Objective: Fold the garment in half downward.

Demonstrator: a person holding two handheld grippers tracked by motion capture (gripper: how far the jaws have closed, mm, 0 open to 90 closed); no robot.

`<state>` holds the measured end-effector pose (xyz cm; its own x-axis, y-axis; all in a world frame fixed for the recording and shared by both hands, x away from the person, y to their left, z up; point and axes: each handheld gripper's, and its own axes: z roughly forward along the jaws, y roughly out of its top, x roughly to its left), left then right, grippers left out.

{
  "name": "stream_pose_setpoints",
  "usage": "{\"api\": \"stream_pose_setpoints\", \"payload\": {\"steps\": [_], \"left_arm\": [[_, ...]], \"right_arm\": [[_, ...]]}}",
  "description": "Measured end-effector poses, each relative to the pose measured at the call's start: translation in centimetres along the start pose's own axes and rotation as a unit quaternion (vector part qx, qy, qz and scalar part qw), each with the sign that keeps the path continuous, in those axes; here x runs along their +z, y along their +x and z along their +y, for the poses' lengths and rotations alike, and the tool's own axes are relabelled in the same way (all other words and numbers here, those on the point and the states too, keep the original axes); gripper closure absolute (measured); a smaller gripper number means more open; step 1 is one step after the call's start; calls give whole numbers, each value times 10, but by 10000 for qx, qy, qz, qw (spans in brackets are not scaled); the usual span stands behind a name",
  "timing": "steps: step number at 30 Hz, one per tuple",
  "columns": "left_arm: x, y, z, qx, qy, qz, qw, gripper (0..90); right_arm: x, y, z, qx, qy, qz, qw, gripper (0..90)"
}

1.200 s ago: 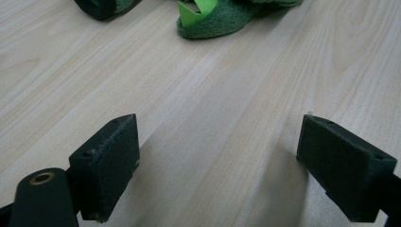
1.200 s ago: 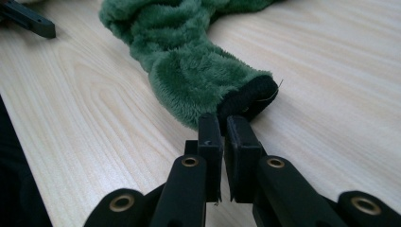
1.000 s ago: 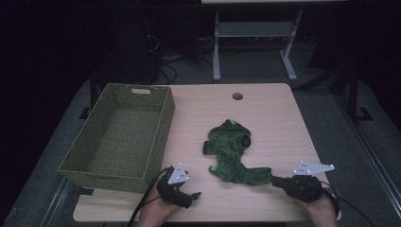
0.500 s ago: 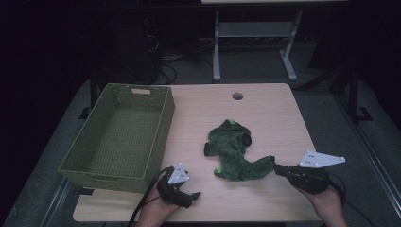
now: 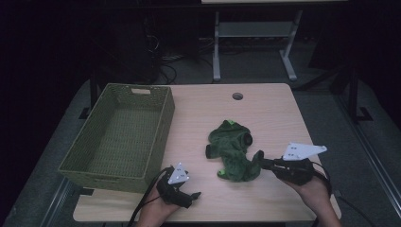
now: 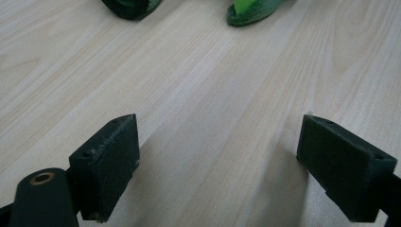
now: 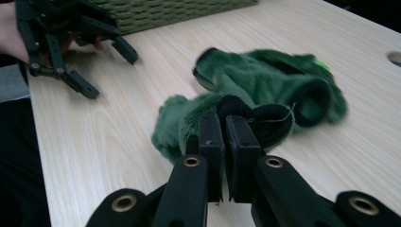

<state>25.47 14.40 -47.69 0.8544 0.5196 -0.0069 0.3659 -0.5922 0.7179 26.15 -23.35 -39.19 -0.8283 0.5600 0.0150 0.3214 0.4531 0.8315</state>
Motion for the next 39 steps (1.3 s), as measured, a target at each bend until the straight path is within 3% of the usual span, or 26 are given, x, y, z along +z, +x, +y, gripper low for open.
{"api": "stream_pose_setpoints", "payload": {"steps": [6,10,14,18,20,23,27,33,37,39], "left_arm": [[0,0,0,2,-9,6,10000,130],[0,0,0,18,-21,13,10000,130],[0,0,0,22,-24,18,10000,130],[0,0,0,22,-24,23,10000,130],[0,0,0,19,-27,23,10000,130],[1,0,0,27,-22,24,10000,130],[1,0,0,34,-7,16,10000,130],[1,0,0,13,-8,8,10000,130],[1,0,0,16,-5,7,10000,130],[1,0,0,14,-7,7,10000,130]], "right_arm": [[25,4,11,-166,132,359,9991,859],[42,4,14,-153,252,657,9974,859],[61,5,16,-167,414,765,9961,861],[71,4,21,-138,370,706,9967,751],[70,2,25,-85,220,607,9979,752],[64,-4,26,77,2,357,9993,829],[71,-16,19,345,183,87,9992,854],[96,-16,3,398,641,366,9965,874],[107,-12,-2,419,963,542,9930,894],[110,-10,-3,541,1052,602,9912,897]]}}
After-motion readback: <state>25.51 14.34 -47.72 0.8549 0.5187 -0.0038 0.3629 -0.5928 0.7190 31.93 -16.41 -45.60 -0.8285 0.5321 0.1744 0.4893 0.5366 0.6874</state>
